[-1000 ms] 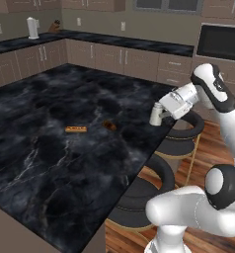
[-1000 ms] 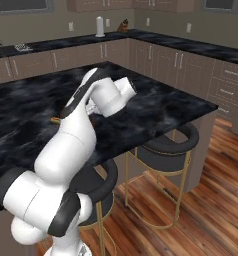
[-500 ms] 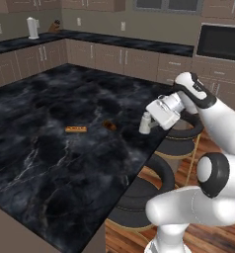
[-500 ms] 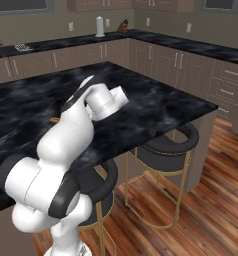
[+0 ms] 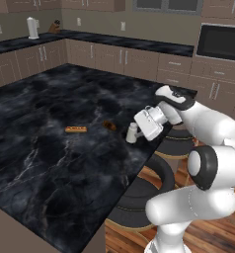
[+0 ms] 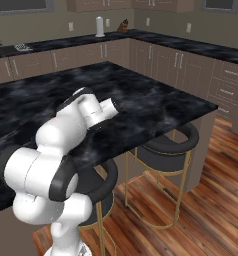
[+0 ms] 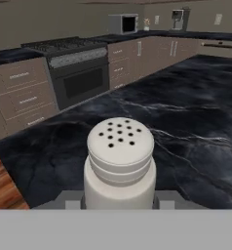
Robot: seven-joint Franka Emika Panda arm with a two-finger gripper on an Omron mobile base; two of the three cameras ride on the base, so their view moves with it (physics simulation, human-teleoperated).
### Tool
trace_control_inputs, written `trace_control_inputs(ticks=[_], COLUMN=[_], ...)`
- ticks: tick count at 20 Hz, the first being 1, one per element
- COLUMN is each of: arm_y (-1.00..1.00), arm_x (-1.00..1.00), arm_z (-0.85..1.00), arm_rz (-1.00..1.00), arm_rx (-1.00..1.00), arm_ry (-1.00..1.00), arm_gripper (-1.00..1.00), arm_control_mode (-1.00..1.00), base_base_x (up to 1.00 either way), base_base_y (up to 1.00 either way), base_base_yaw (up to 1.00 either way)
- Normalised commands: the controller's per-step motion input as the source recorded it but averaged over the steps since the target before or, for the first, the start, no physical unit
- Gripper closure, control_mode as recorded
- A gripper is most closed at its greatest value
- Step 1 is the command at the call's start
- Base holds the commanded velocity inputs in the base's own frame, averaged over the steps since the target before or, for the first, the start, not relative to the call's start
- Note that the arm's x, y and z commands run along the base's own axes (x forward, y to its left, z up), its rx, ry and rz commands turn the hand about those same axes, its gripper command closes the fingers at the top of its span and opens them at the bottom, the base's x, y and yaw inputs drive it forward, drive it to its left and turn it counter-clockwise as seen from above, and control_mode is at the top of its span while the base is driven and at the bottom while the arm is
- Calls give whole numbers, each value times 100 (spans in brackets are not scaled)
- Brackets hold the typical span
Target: Move the shaker and condiment bottle from the cabinet to the dining counter.
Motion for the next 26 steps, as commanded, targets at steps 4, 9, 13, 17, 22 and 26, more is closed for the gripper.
trace_control_inputs(ticks=[4,9,13,17,22,26], arm_y=[26,28,18,6,1,0], arm_x=[50,36,42,39,33,28], arm_z=[-40,-56,-53,-52,-47,-36], arm_rz=[0,0,0,0,0,1], arm_rx=[-11,-10,-2,0,0,0], arm_ry=[0,-2,0,0,0,0], arm_gripper=[100,100,100,100,100,100], arm_control_mode=[-100,-100,-100,-100,-100,-100], base_base_x=[0,0,0,0,0,0], base_base_y=[0,0,0,0,0,0], base_base_yaw=[0,0,0,0,0,0])
